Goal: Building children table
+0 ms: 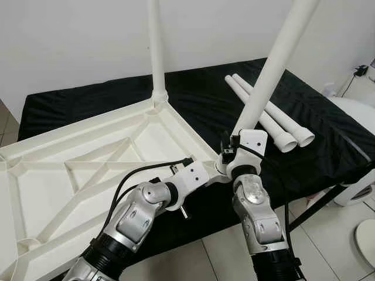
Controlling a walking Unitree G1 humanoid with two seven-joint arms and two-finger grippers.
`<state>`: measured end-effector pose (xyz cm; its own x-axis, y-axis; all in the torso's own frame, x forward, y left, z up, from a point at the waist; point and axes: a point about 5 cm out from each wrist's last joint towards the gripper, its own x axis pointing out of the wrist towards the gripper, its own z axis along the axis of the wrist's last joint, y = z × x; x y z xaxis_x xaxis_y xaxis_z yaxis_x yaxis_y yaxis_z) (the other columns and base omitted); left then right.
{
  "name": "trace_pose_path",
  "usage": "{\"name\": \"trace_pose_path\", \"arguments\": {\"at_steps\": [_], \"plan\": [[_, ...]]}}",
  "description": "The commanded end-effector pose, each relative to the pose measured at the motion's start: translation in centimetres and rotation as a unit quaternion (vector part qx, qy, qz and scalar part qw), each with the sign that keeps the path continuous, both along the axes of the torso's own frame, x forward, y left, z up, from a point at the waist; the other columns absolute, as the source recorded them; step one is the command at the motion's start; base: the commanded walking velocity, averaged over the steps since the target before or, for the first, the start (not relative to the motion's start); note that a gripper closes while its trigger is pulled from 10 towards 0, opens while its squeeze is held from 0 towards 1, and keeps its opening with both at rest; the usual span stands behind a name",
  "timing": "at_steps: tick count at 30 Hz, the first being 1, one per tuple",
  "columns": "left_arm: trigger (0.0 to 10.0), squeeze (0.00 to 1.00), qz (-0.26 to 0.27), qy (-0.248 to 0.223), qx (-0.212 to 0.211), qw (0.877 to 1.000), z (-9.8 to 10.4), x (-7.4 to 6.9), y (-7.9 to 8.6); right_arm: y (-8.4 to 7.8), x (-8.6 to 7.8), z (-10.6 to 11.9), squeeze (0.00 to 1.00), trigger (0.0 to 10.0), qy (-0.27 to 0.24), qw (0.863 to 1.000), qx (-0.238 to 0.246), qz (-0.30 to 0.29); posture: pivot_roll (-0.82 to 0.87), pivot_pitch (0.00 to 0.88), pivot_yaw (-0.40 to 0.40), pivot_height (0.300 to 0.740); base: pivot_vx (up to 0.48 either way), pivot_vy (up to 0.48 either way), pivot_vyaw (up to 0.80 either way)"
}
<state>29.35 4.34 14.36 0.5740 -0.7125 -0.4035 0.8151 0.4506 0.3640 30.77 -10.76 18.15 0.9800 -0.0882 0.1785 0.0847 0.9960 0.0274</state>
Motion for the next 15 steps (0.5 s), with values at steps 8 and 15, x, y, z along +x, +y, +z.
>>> {"name": "trace_pose_path", "arguments": {"at_steps": [8, 15], "plan": [[10.0, 0.00, 0.016, -0.008, 0.009, 1.000, -0.11, 0.09, 0.40, -1.18, -0.74, -3.86, 0.00, 10.0, 0.090, 0.995, -0.012, -0.035, -0.10, 0.108, 0.025, 0.740, 0.000, 0.000, 0.00], [10.0, 0.00, 0.016, -0.008, 0.008, 1.000, -0.12, 0.10, 0.38, -1.02, -1.02, -3.66, 0.00, 10.0, 0.100, 0.995, -0.004, -0.012, -0.11, 0.102, 0.022, 0.740, 0.000, 0.000, 0.00]]}}
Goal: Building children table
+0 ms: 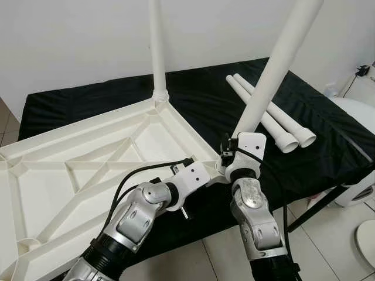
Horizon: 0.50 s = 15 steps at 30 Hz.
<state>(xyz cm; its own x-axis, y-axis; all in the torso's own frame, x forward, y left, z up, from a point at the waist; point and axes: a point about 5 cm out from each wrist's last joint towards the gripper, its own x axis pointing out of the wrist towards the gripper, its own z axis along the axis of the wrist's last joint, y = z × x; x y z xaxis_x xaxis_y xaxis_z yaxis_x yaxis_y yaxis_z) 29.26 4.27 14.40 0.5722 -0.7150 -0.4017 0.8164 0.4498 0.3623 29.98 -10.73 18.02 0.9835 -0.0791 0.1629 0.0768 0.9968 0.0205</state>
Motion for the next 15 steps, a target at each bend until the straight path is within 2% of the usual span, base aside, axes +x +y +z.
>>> {"name": "trace_pose_path", "arguments": {"at_steps": [1, 15], "plan": [[10.0, 0.00, 0.017, -0.008, 0.010, 1.000, -0.17, 0.18, 0.44, -1.15, -0.25, -3.54, 0.00, 10.0, 0.095, 0.995, -0.001, -0.014, -0.11, 0.102, 0.023, 0.740, 0.000, 0.000, 0.00], [10.0, 0.00, 0.015, -0.009, 0.008, 1.000, -0.18, 0.07, 0.21, -1.26, -0.39, -3.10, 0.00, 10.0, 0.118, 0.993, 0.002, 0.020, -0.11, 0.090, 0.017, 0.740, 0.000, 0.000, 0.00]]}}
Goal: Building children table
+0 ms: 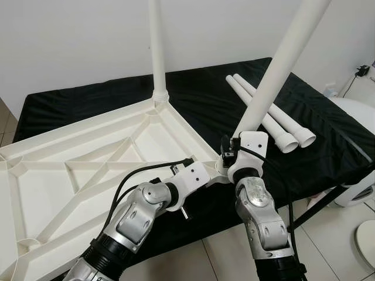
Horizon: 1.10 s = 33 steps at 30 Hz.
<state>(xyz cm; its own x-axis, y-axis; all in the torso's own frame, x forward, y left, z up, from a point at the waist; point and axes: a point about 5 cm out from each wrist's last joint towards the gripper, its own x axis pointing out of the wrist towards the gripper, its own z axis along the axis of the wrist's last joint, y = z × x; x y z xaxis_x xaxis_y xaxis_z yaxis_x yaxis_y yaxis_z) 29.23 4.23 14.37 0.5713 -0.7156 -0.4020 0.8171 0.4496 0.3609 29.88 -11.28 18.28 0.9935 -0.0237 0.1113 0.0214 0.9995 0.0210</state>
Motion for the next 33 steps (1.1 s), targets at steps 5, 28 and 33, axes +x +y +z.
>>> {"name": "trace_pose_path", "arguments": {"at_steps": [5, 28, 33], "plan": [[10.0, 0.00, 0.015, -0.010, 0.009, 1.000, -0.2, 0.1, 0.2, -0.7, -0.5, -3.1, 0.00, 10.0, 0.095, 0.995, 0.004, -0.005, -0.12, 0.087, 0.018, 0.740, 0.000, 0.000, 0.00], [10.0, 0.00, 0.017, -0.010, 0.008, 1.000, -0.2, 0.2, 0.2, -1.5, 0.5, -0.5, 0.00, 10.0, 0.119, 0.993, 0.021, 0.006, -0.12, 0.102, 0.024, 0.740, 0.000, 0.000, 0.00], [10.0, 0.00, 0.017, -0.010, 0.008, 1.000, -0.2, 0.2, 0.2, -1.9, 1.0, -0.3, 0.00, 10.0, 0.125, 0.992, 0.020, 0.008, -0.12, 0.102, 0.024, 0.740, 0.000, 0.000, 0.00]]}}
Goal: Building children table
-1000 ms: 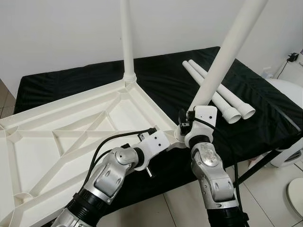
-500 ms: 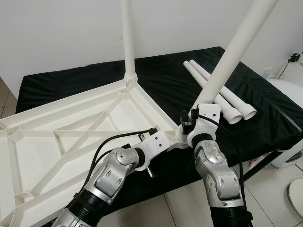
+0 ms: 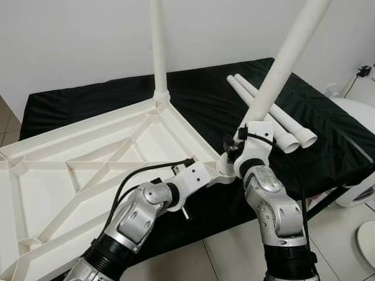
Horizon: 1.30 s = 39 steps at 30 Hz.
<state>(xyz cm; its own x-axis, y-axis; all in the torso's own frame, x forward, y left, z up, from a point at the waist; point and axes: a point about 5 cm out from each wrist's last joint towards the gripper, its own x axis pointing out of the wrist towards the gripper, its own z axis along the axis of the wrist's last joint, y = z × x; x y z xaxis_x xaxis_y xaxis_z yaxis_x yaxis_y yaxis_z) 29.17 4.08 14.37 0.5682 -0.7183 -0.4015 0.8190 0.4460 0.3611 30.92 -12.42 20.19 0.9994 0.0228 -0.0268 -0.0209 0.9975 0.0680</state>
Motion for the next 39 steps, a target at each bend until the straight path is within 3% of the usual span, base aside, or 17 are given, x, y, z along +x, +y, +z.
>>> {"name": "trace_pose_path", "arguments": {"at_steps": [1, 12, 27, 35, 39], "plan": [[10.0, 0.00, 0.019, -0.010, 0.008, 1.000, -0.2, 0.2, 0.3, -1.2, 0.2, -2.1, 0.00, 10.0, 0.059, 0.998, -0.006, -0.016, -0.12, 0.102, 0.024, 0.740, 0.000, 0.000, 0.00], [10.0, 0.00, 0.023, -0.012, 0.006, 1.000, -0.1, 0.3, 0.4, -3.3, 1.2, -2.2, 0.00, 10.0, 0.073, 0.996, -0.030, -0.036, -0.12, 0.107, 0.020, 0.740, 0.000, 0.000, 0.00], [10.0, 0.00, 0.027, -0.015, 0.003, 1.000, 0.1, 0.3, 0.4, -2.6, 0.4, -3.7, 0.00, 10.0, 0.043, 0.991, -0.123, 0.001, -0.12, 0.110, 0.019, 0.740, 0.000, 0.000, 0.00], [10.0, 0.00, 0.025, -0.015, 0.003, 1.000, 0.2, 0.3, 0.5, -2.9, -0.3, -4.8, 0.00, 10.0, 0.029, 0.992, -0.124, 0.023, -0.12, 0.111, 0.023, 0.740, 0.000, 0.000, 0.00], [10.0, 0.00, 0.024, -0.015, 0.004, 1.000, 0.2, 0.3, 0.5, -2.9, -0.8, -5.9, 0.00, 10.0, 0.034, 0.994, -0.095, 0.042, -0.12, 0.111, 0.023, 0.740, 0.000, 0.000, 0.00]]}}
